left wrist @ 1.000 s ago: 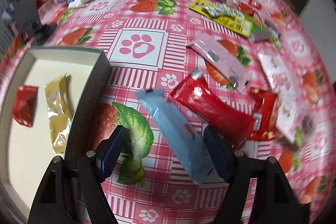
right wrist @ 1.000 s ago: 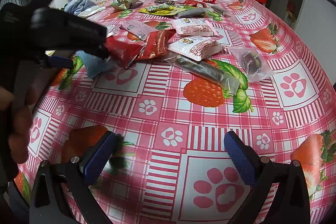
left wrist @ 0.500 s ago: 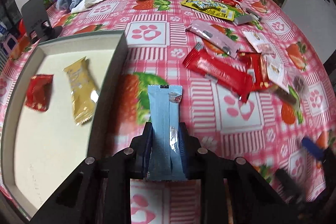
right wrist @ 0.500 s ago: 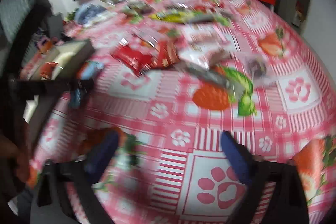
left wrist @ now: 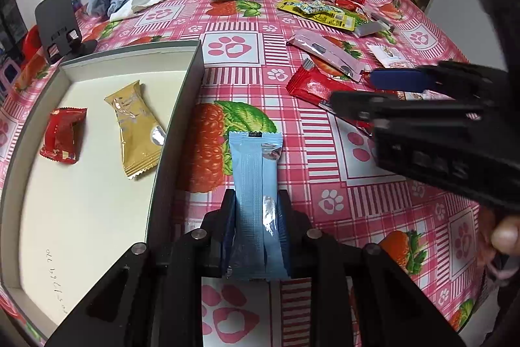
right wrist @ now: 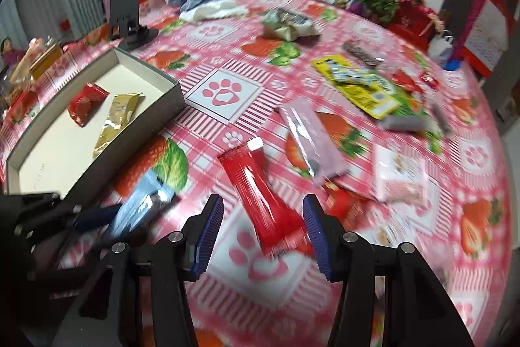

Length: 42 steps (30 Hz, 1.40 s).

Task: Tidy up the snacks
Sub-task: 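Grasp the red snack bar with the right tool while the left tool holds the blue bar, then carry the blue bar toward the white tray while the right tool carries the red bar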

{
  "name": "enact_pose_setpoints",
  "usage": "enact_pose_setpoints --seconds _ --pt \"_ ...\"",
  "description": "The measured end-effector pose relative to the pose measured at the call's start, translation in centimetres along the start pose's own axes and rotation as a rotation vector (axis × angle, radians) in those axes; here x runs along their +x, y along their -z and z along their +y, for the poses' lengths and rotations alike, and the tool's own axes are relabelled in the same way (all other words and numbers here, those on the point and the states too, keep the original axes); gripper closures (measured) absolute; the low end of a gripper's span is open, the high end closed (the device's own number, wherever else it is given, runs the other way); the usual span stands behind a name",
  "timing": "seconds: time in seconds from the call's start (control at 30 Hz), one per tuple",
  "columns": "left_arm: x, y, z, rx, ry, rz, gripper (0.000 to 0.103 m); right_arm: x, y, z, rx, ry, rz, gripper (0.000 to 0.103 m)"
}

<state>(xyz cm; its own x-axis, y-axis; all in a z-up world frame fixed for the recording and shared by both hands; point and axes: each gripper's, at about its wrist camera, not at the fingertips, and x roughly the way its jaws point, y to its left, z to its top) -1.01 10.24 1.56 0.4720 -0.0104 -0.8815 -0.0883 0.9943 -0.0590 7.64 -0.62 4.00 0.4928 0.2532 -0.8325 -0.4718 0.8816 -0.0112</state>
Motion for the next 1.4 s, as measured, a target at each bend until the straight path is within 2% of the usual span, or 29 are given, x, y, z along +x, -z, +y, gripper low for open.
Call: enact_pose_setpoints --seconds 0.1,0.13,0.17,0.2,0.23,0.37,0.43,0.53,0.7,1.0,1.4 --pt "0.0 0.0 0.1 0.004 0.007 0.0 0.076 2.6 -0.4 0.2 -0.023 0.008 0.069 0.049" --pt "0.0 0.0 0.2 0.004 0.01 -0.001 0.076 2.7 -0.3 -0.3 -0.001 -0.012 0.056 0.052" --pt "0.0 0.0 0.2 0.005 0.014 -0.003 0.076 2.5 -0.2 -0.8 0.04 -0.041 0.051 0.069" --pt "0.0 0.1 0.2 0.006 0.015 -0.005 0.076 2.4 -0.1 -1.0 0.06 -0.033 0.051 0.079" --pt "0.0 0.1 0.2 0.01 0.012 -0.007 0.076 2.1 0.3 -1.1 0.08 -0.024 0.051 0.081" --pt "-0.1 0.4 -0.4 0.027 -0.013 -0.014 0.076 -0.1 3.4 -1.3 0.169 -0.007 0.021 0.081" --pt "-0.3 0.8 -0.7 0.026 0.01 -0.018 0.077 -1.7 6.0 -1.6 0.236 0.004 -0.003 0.081" --pt "-0.5 1.3 -1.7 0.066 0.0 -0.028 0.077 -3.1 9.3 -2.0 0.318 0.02 -0.005 0.081" --pt "-0.8 1.9 -2.4 0.09 0.017 -0.02 0.077 -5.2 13.1 -2.6 0.435 0.041 -0.017 0.081" --pt "-1.8 3.6 -1.9 0.093 0.039 0.003 0.077 -6.0 14.5 -1.5 0.454 0.1 -0.021 0.081" --pt "-2.6 4.9 -1.6 0.11 0.045 0.005 0.077 -6.8 15.8 0.2 0.475 0.109 -0.026 0.081"
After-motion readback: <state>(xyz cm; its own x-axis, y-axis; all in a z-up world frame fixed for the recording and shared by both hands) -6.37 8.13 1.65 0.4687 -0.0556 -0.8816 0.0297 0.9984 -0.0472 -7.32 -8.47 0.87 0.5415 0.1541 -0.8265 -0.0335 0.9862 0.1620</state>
